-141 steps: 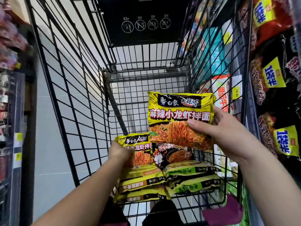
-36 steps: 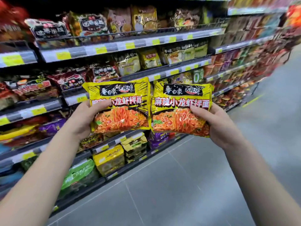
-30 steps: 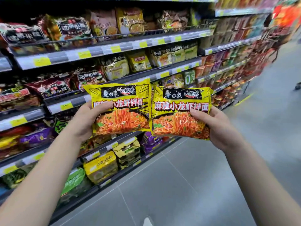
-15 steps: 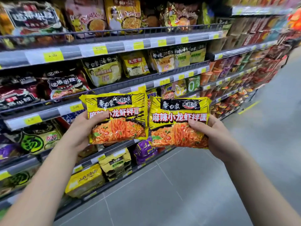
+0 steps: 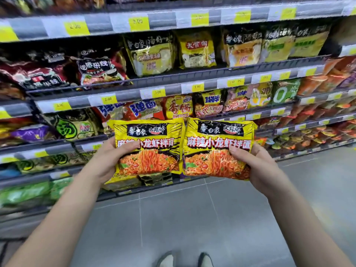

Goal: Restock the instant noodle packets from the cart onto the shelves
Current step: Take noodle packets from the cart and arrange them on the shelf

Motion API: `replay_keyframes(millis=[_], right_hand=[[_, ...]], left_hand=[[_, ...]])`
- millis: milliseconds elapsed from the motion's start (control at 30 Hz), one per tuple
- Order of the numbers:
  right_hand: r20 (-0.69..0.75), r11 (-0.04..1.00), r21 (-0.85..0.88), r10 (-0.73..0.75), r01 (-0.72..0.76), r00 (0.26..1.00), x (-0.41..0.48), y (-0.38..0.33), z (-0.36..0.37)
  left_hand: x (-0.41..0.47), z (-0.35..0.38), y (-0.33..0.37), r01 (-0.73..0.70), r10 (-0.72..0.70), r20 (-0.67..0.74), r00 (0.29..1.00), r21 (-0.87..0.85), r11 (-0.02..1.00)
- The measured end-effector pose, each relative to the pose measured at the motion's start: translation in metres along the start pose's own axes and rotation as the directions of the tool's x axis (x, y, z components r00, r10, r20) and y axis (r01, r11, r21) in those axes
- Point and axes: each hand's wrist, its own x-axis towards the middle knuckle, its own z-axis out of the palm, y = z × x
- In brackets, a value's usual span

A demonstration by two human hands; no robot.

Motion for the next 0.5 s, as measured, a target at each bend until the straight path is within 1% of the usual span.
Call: replay_keyframes(millis=[167, 267, 400, 500], right_hand=[[0.111, 0.997, -0.045, 0.061, -0.057, 0.992, 0.034, -0.005, -0.012], [0.174, 0.997, -0.042, 0.068, -0.061, 0.982, 0.045, -0.019, -0.013], [0.209, 0.999, -0.024, 0.051, -0.047, 0.977, 0.052, -0.042, -0.013], [0.21, 1.0, -0.03, 0.015, -0.009, 0.978, 0.056, -0.057, -0.014]], left_hand=[[-0.021, 0.019, -0.005, -0.028, 0.029, -0.056, 0.998, 0.01, 1.0], [-0.025, 0.028, 0.001, -0.045, 0.045, -0.129, 0.991, 0.007, 0.999], [-0.031, 0.043, 0.02, -0.084, 0.083, -0.197, 0.977, 0.006, 0.996], [-0.035, 0.054, 0.038, -0.139, 0.139, -0.2, 0.97, 0.014, 0.99]])
